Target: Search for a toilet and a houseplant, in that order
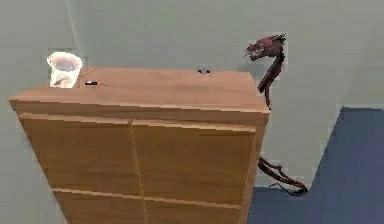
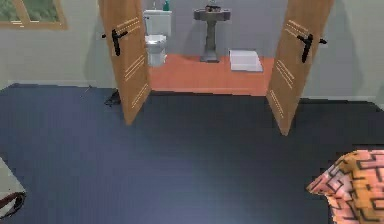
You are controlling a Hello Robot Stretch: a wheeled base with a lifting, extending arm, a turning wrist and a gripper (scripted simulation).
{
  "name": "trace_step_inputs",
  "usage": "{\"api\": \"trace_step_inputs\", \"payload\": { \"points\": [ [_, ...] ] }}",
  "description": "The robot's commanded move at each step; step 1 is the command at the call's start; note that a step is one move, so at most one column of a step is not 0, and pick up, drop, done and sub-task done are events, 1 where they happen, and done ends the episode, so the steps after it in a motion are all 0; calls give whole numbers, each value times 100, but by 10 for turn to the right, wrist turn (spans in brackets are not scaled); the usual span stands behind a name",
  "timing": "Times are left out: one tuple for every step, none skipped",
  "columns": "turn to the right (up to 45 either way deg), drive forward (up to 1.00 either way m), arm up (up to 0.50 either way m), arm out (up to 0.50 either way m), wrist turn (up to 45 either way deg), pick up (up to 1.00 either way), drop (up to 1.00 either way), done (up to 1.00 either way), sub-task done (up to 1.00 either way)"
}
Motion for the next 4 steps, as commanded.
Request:
{"api": "trace_step_inputs", "payload": {
  "points": [
    [0, 5, 0, 0, 0, 0, 0, 0, 0],
    [-450, 0, 0, 0, 0, 0, 0, 0, 0],
    [-450, 0, 0, 0, 0, 0, 0, 0, 0],
    [-360, 0, 0, 0, 0, 0, 0, 0, 0]
  ]
}}
